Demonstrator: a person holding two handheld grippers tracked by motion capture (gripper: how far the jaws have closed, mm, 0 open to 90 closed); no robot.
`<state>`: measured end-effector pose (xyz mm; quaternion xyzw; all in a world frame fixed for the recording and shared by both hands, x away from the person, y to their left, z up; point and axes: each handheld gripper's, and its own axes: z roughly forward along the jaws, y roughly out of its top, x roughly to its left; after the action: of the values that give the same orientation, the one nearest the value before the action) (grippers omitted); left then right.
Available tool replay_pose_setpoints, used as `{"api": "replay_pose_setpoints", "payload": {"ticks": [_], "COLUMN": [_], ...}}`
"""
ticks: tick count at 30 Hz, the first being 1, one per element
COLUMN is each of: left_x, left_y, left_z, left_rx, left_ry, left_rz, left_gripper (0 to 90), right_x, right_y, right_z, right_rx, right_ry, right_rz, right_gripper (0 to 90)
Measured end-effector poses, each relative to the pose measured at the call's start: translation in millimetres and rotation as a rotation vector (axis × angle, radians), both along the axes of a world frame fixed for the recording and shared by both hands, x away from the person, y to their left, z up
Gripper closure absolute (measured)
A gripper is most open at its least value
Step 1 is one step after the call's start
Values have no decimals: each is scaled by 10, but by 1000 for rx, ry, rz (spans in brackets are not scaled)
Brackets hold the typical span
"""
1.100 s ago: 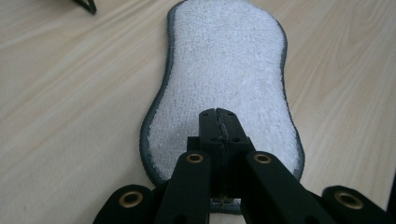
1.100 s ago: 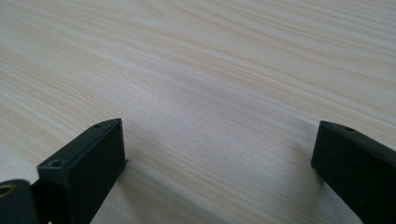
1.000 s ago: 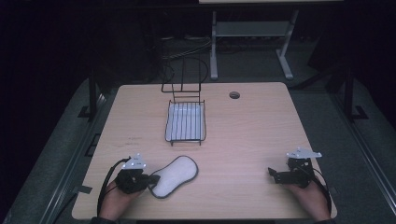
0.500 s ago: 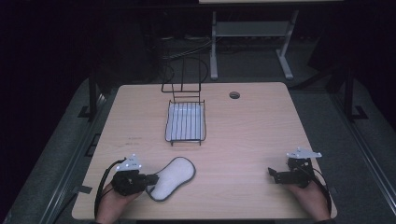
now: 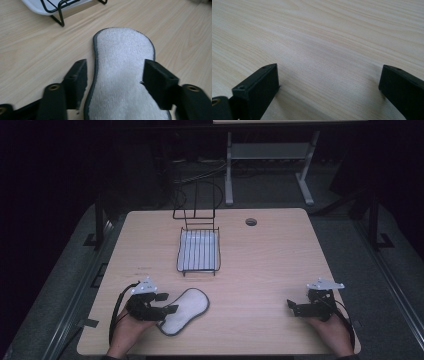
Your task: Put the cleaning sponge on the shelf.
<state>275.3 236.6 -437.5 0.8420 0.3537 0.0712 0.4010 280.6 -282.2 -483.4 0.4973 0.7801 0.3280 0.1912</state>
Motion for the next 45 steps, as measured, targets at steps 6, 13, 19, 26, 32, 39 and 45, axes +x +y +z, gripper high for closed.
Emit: {"api": "replay_pose_setpoints", "payload": {"ticks": [6,13,19,26,32,39,45], "left_x": [83,115,122,121,113,94,79], "left_y": [-95,-187,-222,-263,-286,-331,-357], "left_z": [-86,-165,-204,-251,-274,-265,-237], "left_rx": [35,44,48,62,79,104,117], "left_ry": [5,16,24,42,46,45,53], "left_rz": [1,-4,-6,-15,-19,-21,-44], "left_gripper": [166,128,129,128,127,129,198], "right_x": [1,1,1,2,2,1,2], "right_y": [1,2,3,3,3,3,4], "right_z": [0,0,0,-1,-1,-1,-1], "right_rx": [1,1,1,0,0,1,0], "right_ry": [0,0,0,-1,0,0,-1], "right_rz": [-1,-2,-2,-2,-2,-2,-4], "right_gripper": [24,24,23,24,23,24,24]}}
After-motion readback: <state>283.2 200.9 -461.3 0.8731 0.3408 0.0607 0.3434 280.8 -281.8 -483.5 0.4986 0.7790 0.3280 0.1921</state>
